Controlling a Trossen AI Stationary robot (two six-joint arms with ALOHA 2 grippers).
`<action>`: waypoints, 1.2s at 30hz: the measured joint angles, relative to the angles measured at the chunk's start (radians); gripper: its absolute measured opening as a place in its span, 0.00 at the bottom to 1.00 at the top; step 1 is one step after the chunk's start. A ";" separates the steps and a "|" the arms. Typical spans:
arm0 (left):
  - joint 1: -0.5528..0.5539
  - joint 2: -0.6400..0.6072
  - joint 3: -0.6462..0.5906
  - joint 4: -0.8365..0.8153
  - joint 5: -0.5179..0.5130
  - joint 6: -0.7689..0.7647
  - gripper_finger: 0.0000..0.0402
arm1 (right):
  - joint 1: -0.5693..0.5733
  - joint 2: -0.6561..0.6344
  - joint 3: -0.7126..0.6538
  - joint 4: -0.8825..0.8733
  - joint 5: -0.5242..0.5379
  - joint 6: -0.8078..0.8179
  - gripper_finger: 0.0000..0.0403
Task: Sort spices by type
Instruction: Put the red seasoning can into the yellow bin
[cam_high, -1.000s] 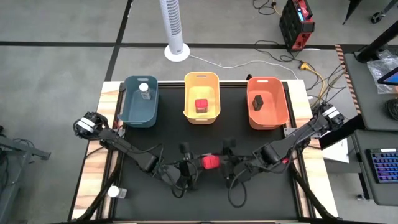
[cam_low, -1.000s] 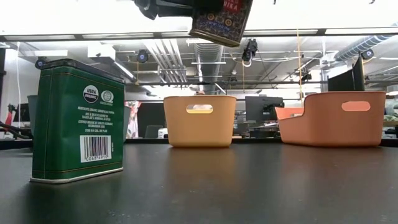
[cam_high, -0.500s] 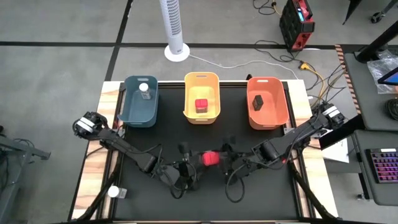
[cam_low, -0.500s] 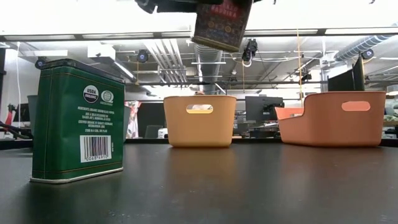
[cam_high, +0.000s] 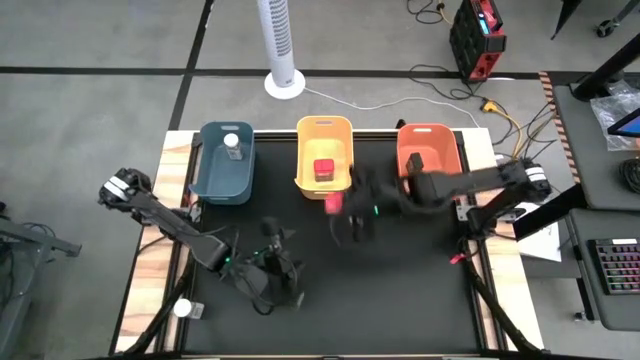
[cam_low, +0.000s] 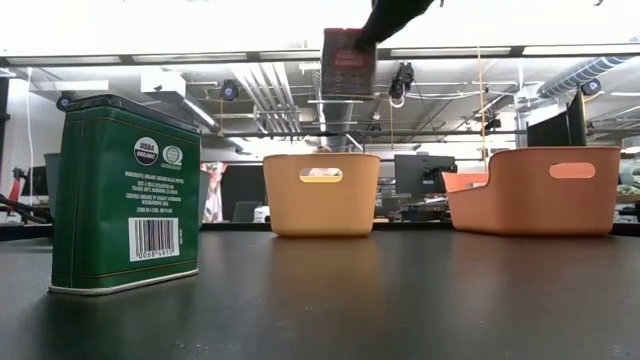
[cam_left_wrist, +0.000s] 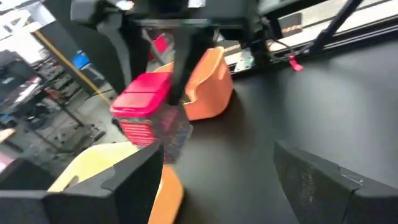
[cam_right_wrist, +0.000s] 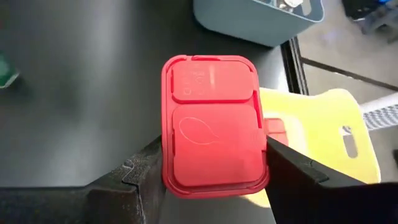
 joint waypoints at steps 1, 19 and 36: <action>-0.007 -0.011 0.000 -0.022 -0.019 -0.005 0.71 | -0.042 0.000 0.006 0.008 -0.035 -0.028 0.51; -0.098 -0.122 -0.007 -0.174 -0.284 -0.019 0.69 | -0.643 0.224 0.066 0.262 -0.478 -0.292 0.51; -0.097 -0.127 -0.014 -0.218 -0.288 -0.029 0.69 | -0.757 0.466 0.218 0.245 -0.625 -0.400 0.51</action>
